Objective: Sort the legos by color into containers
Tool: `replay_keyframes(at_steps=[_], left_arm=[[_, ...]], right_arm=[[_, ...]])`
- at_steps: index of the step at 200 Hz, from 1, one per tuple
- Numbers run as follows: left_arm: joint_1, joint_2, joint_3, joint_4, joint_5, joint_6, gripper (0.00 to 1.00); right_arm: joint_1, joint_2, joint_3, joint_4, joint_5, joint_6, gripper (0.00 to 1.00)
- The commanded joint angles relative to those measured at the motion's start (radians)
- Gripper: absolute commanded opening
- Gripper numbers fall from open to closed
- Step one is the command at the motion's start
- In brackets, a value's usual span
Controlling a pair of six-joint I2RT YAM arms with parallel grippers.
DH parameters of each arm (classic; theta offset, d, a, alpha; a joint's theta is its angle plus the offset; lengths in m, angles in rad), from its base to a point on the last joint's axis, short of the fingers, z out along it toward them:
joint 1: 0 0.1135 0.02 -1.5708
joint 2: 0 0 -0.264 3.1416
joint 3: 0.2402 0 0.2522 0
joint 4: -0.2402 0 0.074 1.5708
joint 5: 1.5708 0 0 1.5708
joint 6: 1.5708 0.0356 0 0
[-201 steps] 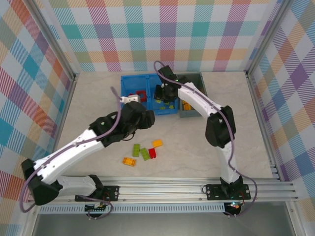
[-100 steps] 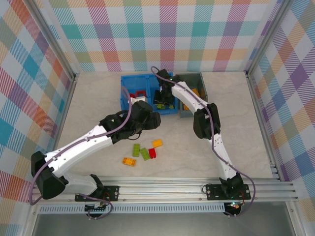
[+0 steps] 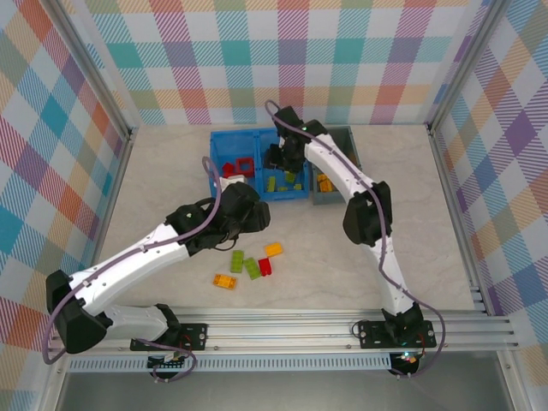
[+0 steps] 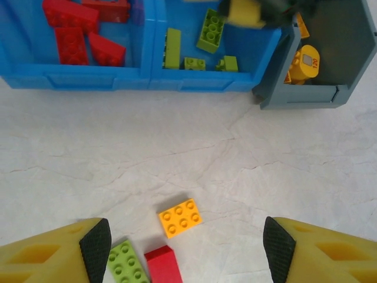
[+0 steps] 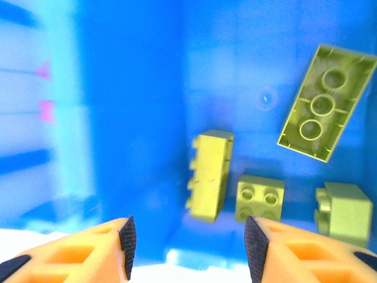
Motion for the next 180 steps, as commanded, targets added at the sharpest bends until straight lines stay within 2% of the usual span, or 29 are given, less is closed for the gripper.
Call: replay_keyframes(at_steps=[1, 19, 65, 107, 146, 180], left_arm=[[0.014, -0.04, -0.013, -0.107, -0.011, -0.019, 0.69], [0.014, -0.066, -0.04, -0.161, 0.014, -0.031, 0.67], [0.014, -0.189, -0.194, -0.217, 0.087, -0.129, 0.66], [0.011, -0.234, -0.302, -0.223, 0.146, -0.214, 0.64], [-0.045, -0.134, -0.319, -0.158, 0.15, -0.294, 0.63], [-0.117, 0.02, -0.27, -0.09, 0.129, -0.368, 0.69]], right_arm=[[0.028, -0.193, -0.013, -0.006, 0.051, -0.046, 0.52], [0.053, -0.344, -0.168, 0.064, 0.086, -0.069, 0.52], [0.129, -0.817, -0.76, 0.305, 0.102, -0.074, 0.55], [0.26, -1.142, -1.146, 0.351, 0.074, -0.073, 0.6], [0.426, -1.356, -1.412, 0.321, 0.138, 0.063, 0.63], [0.622, -1.455, -1.552, 0.335, 0.248, 0.149, 0.66]])
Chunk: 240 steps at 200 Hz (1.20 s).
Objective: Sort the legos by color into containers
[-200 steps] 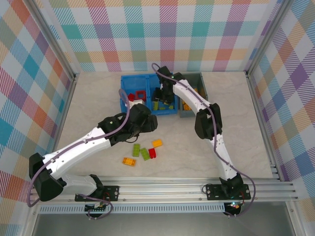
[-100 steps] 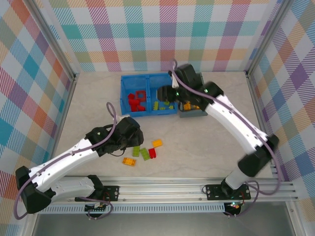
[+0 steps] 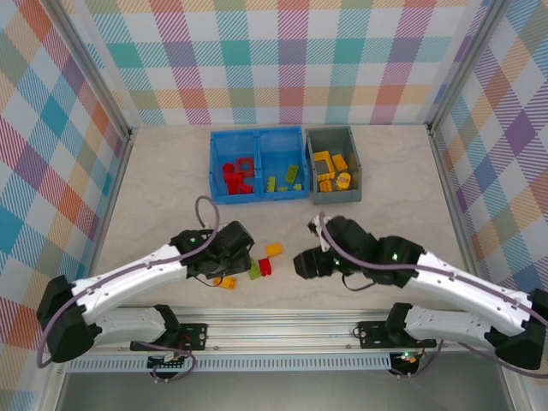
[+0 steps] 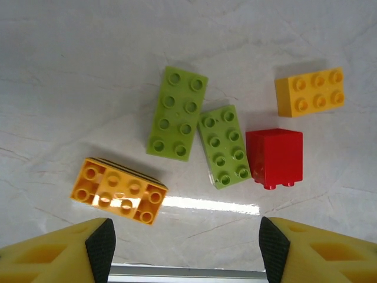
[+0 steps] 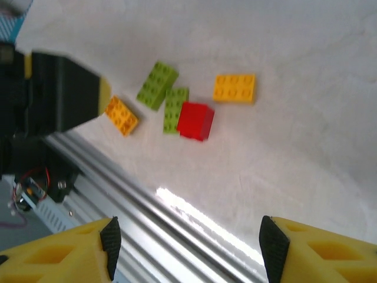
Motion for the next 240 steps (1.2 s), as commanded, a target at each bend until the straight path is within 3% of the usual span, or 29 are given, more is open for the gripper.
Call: replay_keyframes(at_steps=[1, 64, 160, 202, 240], left_arm=[[-0.049, 0.091, 0.046, 0.065, -0.011, -0.075, 0.69], [-0.075, 0.389, 0.201, 0.107, -0.004, -0.071, 0.75], [-0.075, 0.551, 0.252, 0.134, 0.002, -0.034, 0.63], [-0.076, 0.579, 0.256, 0.156, -0.001, -0.022, 0.53], [-0.077, 0.599, 0.268, 0.163, -0.001, -0.011, 0.37]], right_arm=[[0.107, -0.039, -0.058, 0.025, 0.104, 0.091, 0.66], [0.319, -0.015, -0.095, 0.041, 0.241, 0.11, 0.71], [0.334, -0.044, -0.107, 0.05, 0.291, 0.142, 0.72], [0.334, -0.044, -0.111, 0.052, 0.295, 0.154, 0.72], [0.334, -0.044, -0.112, 0.056, 0.299, 0.156, 0.72]])
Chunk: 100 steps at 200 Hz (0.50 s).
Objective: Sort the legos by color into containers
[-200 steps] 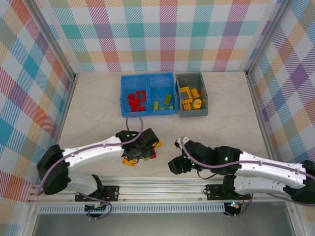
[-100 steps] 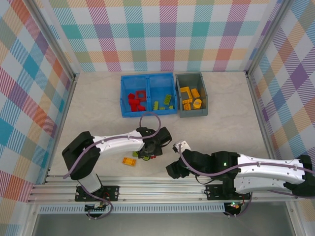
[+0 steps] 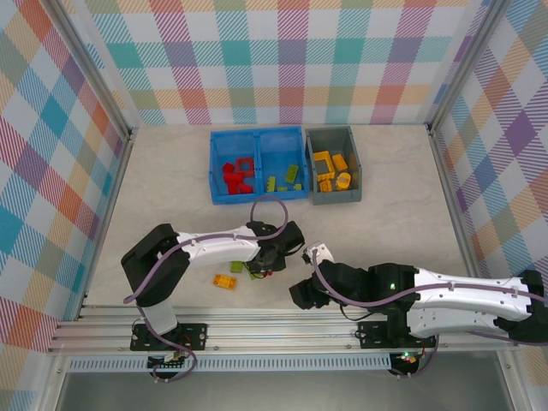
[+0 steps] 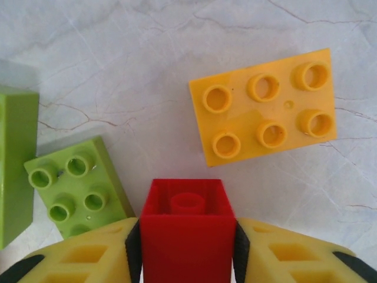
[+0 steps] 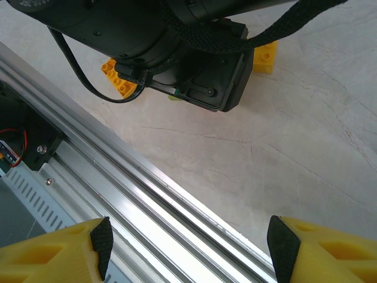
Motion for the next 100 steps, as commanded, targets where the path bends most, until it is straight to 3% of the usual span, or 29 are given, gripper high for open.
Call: replay_keyframes(at_steps=[1, 16, 67, 100], left_arm=[[-0.005, 0.017, 0.027, 0.005, -0.006, 0.014, 0.36], [-0.007, 0.012, 0.029, 0.002, -0.014, 0.014, 0.28], [-0.009, -0.093, 0.117, -0.13, -0.113, 0.063, 0.27], [0.089, -0.191, 0.209, -0.233, -0.142, 0.168, 0.27]], right_arm=[[0.006, -0.008, -0.012, 0.019, 0.024, 0.017, 0.72], [0.006, -0.008, -0.012, 0.018, 0.028, 0.019, 0.71], [0.007, -0.042, -0.001, 0.006, 0.063, 0.021, 0.71], [0.007, -0.081, 0.016, 0.023, 0.151, 0.014, 0.7]])
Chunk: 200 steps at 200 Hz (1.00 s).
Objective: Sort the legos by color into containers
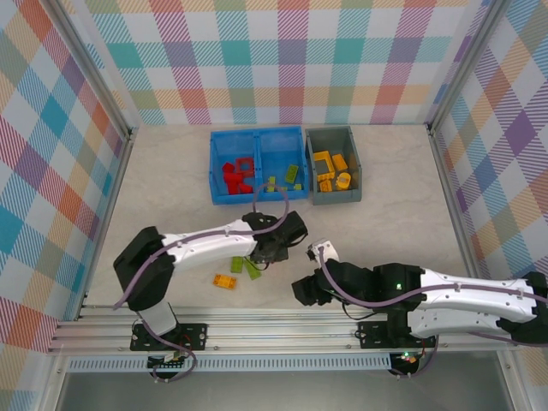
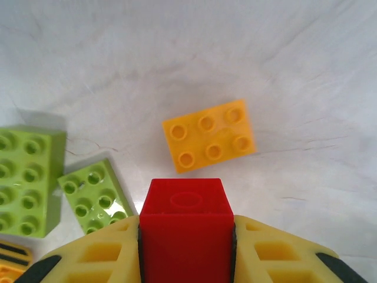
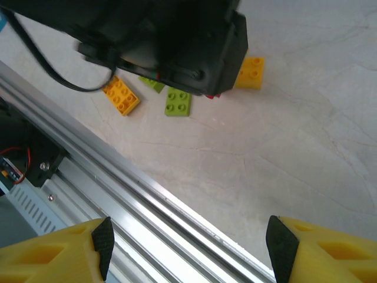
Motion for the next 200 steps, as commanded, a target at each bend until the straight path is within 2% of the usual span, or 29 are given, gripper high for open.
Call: replay_keyframes(at_steps=[1, 20, 49, 69, 91, 119, 153, 200], left_arm=[[0.076, -0.102, 0.078, -0.119, -0.062, 0.098, 0.27], [0.178, -0.132, 0.118, -0.119, -0.035, 0.187, 0.26], [0.351, -0.113, 0.183, -0.06, 0.031, 0.318, 0.26], [0.472, -0.049, 0.226, 0.036, 0.136, 0.381, 0.25], [0.565, 0.064, 0.301, 0.113, 0.216, 0.42, 0.25], [0.631, 0.234, 0.435, 0.152, 0.286, 0.443, 0.24], [0.666, 0.415, 0.6, 0.123, 0.334, 0.426, 0.24], [0.678, 0.506, 0.638, 0.121, 0.342, 0.403, 0.24]], right_arm=[[0.007, -0.035, 0.017, 0.025, 0.094, 0.003, 0.7], [0.0, -0.039, 0.028, 0.073, 0.146, -0.019, 0.7], [-0.058, 0.015, 0.058, 0.162, 0.156, -0.058, 0.71], [-0.125, 0.085, 0.093, 0.245, 0.085, -0.103, 0.7], [-0.188, 0.171, 0.131, 0.31, 0.021, -0.126, 0.7], [-0.231, 0.245, 0.175, 0.347, -0.034, -0.143, 0.7], [-0.254, 0.267, 0.171, 0.356, -0.069, -0.127, 0.69], [-0.28, 0.236, 0.127, 0.354, -0.095, -0.105, 0.7]])
